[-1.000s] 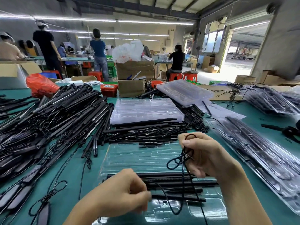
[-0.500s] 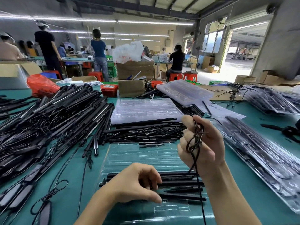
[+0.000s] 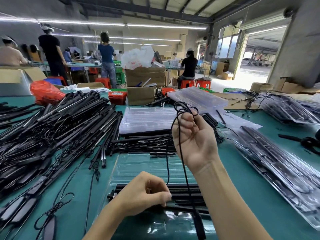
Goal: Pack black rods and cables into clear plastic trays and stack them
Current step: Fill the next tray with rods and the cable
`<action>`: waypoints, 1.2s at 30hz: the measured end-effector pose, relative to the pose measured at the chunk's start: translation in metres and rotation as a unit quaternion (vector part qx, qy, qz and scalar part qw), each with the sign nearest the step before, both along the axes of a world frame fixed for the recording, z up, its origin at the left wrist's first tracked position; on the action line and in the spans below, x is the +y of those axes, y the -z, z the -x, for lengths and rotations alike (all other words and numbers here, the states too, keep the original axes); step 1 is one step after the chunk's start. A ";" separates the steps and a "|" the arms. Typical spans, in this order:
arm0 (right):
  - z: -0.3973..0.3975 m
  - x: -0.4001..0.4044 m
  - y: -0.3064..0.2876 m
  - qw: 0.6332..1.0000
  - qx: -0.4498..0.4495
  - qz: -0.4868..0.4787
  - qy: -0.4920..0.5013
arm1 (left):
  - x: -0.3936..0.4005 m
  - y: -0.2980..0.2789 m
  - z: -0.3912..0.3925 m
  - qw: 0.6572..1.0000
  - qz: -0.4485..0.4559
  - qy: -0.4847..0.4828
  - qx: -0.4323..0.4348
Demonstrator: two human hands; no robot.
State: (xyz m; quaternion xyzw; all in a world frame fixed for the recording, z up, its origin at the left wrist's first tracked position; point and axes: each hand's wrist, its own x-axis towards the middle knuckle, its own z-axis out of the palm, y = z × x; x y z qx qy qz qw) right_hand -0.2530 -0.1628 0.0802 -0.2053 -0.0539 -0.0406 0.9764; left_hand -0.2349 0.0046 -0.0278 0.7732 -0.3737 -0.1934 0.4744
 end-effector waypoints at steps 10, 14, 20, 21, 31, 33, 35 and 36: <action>-0.031 -0.015 0.005 0.994 0.032 -0.061 0.086 | -0.019 -0.019 0.022 0.960 0.043 0.211 0.181; -0.033 -0.028 0.012 0.991 0.062 0.006 0.122 | -0.017 -0.025 0.020 0.938 0.134 0.187 0.261; -0.034 -0.037 0.028 0.972 0.167 0.105 0.130 | -0.015 -0.053 -0.002 0.963 0.167 -0.067 0.203; -0.034 -0.038 0.031 0.973 0.170 0.108 0.116 | -0.014 -0.058 -0.007 0.974 0.127 -0.125 0.141; -0.029 -0.055 0.050 0.984 0.145 0.066 0.081 | 0.013 -0.098 -0.028 0.956 0.031 -0.149 -0.250; -0.028 -0.059 0.054 0.983 0.148 0.065 0.091 | 0.017 -0.107 -0.026 0.957 -0.006 -0.129 -0.260; -0.029 -0.061 0.057 0.980 0.149 0.082 0.101 | 0.021 -0.114 -0.021 0.965 -0.040 -0.097 -0.239; -0.029 -0.062 0.059 0.978 0.151 0.095 0.107 | 0.022 -0.115 -0.016 0.972 -0.054 -0.074 -0.215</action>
